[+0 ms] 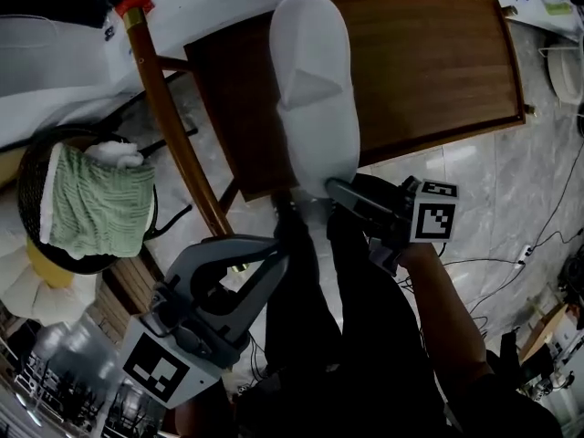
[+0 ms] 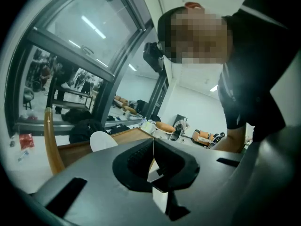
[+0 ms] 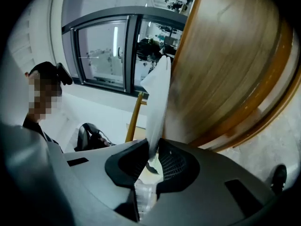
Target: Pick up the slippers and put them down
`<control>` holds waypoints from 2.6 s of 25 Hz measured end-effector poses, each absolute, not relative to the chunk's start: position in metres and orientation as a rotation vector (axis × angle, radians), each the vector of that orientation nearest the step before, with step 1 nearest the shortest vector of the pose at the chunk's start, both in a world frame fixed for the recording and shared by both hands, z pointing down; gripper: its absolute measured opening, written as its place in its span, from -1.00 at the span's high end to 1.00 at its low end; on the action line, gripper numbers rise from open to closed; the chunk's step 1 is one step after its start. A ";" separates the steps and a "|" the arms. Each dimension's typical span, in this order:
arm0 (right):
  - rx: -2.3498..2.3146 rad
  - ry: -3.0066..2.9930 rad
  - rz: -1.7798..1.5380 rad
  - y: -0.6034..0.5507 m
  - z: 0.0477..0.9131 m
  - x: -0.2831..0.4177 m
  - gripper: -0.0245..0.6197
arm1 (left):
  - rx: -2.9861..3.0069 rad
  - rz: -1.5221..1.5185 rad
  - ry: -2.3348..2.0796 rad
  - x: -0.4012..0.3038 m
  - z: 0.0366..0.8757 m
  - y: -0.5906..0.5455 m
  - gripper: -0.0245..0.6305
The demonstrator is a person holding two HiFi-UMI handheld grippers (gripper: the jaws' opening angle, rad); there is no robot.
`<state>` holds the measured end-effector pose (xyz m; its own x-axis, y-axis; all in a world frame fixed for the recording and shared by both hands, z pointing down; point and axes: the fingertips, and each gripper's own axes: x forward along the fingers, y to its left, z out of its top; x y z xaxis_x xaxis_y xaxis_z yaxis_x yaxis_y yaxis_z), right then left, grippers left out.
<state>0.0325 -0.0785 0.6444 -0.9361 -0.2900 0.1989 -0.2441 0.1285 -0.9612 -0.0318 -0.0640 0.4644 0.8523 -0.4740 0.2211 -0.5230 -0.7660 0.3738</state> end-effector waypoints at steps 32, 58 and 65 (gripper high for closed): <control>-0.809 2.459 -2.104 -0.059 0.683 0.042 0.31 | 2.630 0.223 -0.683 -0.024 0.478 -0.036 0.88; -0.226 2.855 -0.581 -0.041 0.213 0.008 0.84 | 2.847 -0.064 -0.659 -0.017 0.227 -0.019 0.89; -0.195 2.986 -0.173 -0.012 0.175 -0.003 0.84 | 2.994 -0.179 -0.771 -0.019 0.167 -0.011 0.89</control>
